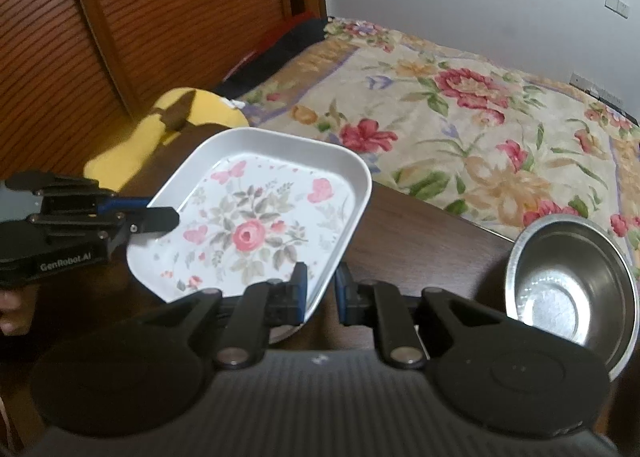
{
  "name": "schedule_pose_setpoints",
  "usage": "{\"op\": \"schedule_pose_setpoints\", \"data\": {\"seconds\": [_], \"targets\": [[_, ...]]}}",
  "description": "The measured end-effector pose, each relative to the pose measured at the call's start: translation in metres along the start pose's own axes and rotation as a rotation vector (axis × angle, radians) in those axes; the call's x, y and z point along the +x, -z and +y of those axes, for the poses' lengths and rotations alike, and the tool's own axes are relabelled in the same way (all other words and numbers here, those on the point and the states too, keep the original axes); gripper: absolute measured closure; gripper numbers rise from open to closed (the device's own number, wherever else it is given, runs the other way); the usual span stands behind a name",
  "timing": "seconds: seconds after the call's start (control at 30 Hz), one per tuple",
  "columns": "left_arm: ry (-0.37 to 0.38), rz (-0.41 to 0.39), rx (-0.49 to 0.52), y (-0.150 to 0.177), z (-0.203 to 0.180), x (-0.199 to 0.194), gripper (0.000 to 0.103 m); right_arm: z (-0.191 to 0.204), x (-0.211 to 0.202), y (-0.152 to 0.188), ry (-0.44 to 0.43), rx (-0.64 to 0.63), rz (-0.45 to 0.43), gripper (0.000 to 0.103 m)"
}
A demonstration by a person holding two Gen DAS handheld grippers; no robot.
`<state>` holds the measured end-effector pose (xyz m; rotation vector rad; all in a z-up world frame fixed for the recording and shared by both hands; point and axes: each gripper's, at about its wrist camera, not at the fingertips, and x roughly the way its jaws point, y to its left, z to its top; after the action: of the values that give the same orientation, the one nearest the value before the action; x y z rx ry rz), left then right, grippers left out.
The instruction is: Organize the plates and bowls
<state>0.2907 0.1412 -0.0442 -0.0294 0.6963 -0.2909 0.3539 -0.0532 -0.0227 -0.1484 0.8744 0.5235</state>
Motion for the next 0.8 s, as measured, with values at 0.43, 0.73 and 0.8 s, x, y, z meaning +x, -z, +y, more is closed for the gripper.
{"op": "schedule_pose_setpoints", "data": {"seconds": [0.43, 0.73, 0.8], "targets": [[0.015, -0.080, 0.011, 0.004, -0.012, -0.053, 0.091, 0.022, -0.045, 0.010, 0.021, -0.009, -0.064, 0.087], [0.025, -0.104, 0.029, 0.010, -0.022, -0.074, 0.091, 0.025, -0.067, 0.020, 0.030, -0.013, -0.098, 0.087], [0.026, -0.109, 0.033, 0.013, -0.025, -0.078, 0.091, 0.027, -0.072, 0.022, 0.032, -0.013, -0.105, 0.087]]}}
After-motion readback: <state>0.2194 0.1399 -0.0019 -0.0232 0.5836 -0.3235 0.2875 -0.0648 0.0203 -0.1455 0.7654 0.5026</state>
